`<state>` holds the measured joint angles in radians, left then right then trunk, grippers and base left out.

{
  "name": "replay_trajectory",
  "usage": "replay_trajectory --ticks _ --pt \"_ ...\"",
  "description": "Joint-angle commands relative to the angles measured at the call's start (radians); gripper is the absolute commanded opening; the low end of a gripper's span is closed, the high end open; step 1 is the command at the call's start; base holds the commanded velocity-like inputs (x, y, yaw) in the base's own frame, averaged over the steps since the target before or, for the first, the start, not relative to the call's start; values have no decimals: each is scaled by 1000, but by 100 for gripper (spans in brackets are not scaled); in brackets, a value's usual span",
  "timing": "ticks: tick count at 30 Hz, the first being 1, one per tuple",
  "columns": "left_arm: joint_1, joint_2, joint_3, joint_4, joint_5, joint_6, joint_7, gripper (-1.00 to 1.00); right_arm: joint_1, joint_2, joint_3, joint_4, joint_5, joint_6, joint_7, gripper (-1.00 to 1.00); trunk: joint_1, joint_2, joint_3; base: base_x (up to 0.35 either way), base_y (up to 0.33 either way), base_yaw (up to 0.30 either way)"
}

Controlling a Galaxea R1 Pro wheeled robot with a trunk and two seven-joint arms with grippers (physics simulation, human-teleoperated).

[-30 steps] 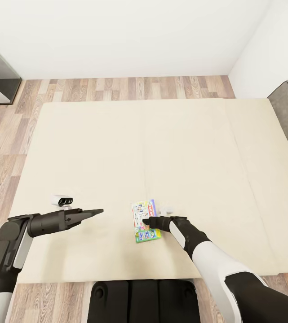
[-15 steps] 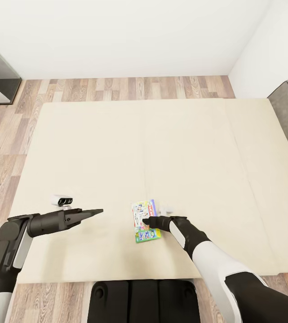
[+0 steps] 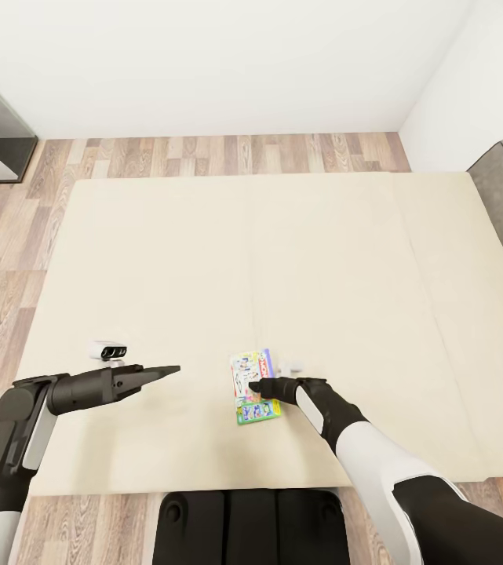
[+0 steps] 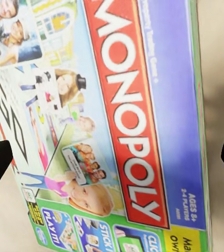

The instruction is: Put all the toys in the child's room - the three board games (two on the bed and one on the table), the two jigsaw puzzles on the table, and the tennis ball on the table - inside the toy box on the table in the child's room.

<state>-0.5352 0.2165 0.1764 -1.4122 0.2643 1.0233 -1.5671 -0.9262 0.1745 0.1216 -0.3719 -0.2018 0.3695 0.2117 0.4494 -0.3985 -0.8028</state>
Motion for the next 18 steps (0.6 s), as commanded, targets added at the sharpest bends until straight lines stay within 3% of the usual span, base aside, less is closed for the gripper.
replay_trajectory --ticks 1,18 --pt "0 1 0 -1 0 11 -4 100 0 0 3 -1 -7 5 -2 100 1 -2 -1 0 40 0" --pt "0 0 -1 -1 1 11 -4 100 0 0 3 -1 -7 5 -2 100 1 -2 -1 0 20 0"
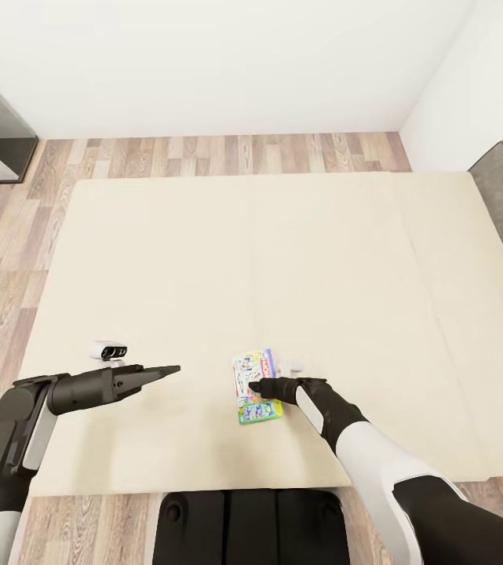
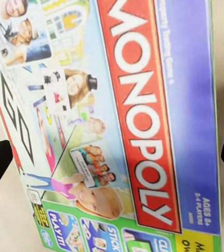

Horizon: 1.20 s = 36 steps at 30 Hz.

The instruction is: Put all the toys in the child's room - the three board games (two on the bed and one on the table), the two jigsaw puzzles on the table, and the tennis ball on the table - inside the toy box on the table in the child's room.

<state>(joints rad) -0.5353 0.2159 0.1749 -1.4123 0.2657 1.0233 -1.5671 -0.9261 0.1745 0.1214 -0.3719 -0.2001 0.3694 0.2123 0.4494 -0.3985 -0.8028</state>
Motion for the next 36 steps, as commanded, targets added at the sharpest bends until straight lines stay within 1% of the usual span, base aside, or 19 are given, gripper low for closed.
replay_trajectory --ticks 1,28,36 --pt "0 0 0 -1 0 11 -4 100 0 0 3 -1 -8 5 -2 100 1 -2 -1 0 0 0" --pt "0 0 1 0 -1 11 -4 100 0 0 3 -1 -8 5 -2 100 1 -2 -1 0 1 0" --pt "0 0 0 0 -1 11 -4 100 0 0 3 -1 -8 5 -2 100 1 -2 -1 0 90 0"
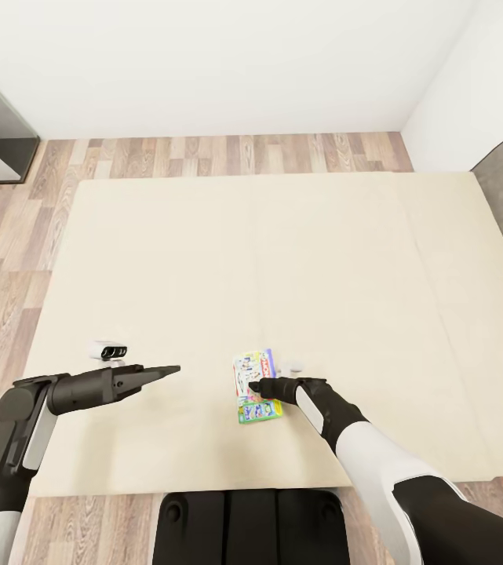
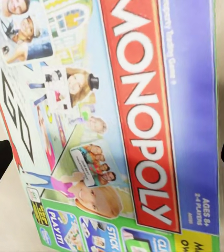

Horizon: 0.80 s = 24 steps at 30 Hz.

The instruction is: Put all the toys in the child's room - the three board games (two on the bed and one on the table), the two jigsaw puzzles on the table, and the tennis ball on the table - inside the toy box on the table in the child's room.

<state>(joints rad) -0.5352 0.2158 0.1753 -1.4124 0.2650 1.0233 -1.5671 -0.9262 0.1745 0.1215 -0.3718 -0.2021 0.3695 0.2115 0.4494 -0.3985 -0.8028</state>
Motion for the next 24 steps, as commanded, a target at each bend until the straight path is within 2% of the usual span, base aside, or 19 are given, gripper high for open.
replay_trajectory --ticks 1,17,24 --pt "0 0 0 0 -1 11 -4 100 0 0 3 -1 -6 5 -1 100 1 -2 -1 0 26 0" --pt "0 0 0 0 -1 11 -4 100 0 0 3 -1 -6 6 -1 100 1 -2 -1 0 4 0" --pt "0 0 0 0 -1 11 -4 100 0 0 3 -1 -6 5 -1 100 1 -2 -1 0 74 0"
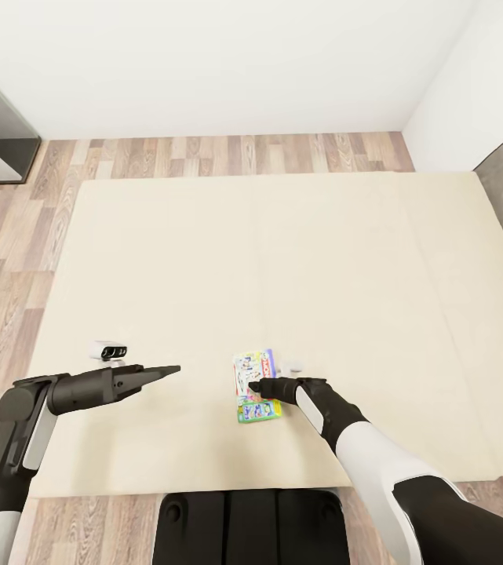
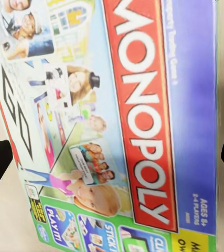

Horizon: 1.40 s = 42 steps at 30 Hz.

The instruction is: Put all the toys in the child's room - the three board games (two on the bed and one on the table), the two jigsaw puzzles on the table, and the tennis ball on the table - inside the toy box on the table in the child's room.

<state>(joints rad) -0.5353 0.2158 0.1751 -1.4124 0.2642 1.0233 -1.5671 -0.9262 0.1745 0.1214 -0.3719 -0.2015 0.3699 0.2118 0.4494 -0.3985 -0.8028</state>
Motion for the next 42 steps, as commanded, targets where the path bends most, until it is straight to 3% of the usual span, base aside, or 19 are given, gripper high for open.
replay_trajectory --ticks 1,42 --pt "0 0 0 0 0 11 -4 100 0 0 3 -1 -7 5 -2 100 1 -2 -1 0 34 0" --pt "0 0 0 0 0 11 -4 100 0 0 4 -1 -7 4 -2 100 1 -2 -1 -11 31 29"
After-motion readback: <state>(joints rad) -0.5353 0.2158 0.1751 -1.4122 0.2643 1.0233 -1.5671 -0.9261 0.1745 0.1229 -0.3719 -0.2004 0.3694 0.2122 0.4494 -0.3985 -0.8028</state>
